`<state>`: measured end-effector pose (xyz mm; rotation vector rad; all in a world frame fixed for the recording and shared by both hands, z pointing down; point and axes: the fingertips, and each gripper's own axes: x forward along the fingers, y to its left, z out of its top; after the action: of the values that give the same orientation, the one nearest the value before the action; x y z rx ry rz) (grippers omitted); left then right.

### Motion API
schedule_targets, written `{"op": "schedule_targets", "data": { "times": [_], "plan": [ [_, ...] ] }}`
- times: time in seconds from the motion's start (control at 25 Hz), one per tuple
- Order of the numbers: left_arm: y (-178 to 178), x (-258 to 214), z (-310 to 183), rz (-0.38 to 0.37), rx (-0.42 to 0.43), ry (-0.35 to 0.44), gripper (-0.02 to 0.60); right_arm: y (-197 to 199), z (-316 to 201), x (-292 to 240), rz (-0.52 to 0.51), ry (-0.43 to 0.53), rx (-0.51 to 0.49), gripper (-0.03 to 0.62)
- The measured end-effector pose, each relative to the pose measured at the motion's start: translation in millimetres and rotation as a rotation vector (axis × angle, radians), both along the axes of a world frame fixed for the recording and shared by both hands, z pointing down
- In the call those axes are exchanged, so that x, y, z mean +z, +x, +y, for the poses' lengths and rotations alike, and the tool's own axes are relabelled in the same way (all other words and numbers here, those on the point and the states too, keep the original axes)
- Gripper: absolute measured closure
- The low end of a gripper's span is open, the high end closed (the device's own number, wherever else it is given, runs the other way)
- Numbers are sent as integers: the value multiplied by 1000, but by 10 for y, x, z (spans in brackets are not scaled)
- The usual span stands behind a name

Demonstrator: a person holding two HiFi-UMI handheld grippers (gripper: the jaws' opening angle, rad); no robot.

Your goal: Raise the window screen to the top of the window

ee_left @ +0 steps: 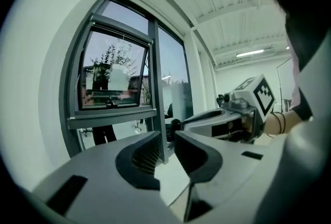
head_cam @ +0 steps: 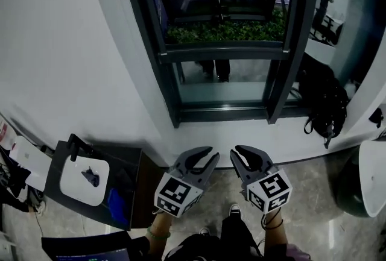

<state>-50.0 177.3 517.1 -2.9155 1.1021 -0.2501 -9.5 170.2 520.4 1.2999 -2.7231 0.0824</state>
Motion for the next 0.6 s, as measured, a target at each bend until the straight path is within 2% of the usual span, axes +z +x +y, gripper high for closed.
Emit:
{"op": "schedule_targets", "data": {
  "times": [0.28, 0.6],
  "plan": [
    [-203, 195, 520, -6, 7, 3, 502, -176, 585, -31, -51, -11, 37, 535],
    [-105, 58, 829, 94, 3, -5, 502, -45, 863, -123, -29, 6, 40, 536]
  ]
}}
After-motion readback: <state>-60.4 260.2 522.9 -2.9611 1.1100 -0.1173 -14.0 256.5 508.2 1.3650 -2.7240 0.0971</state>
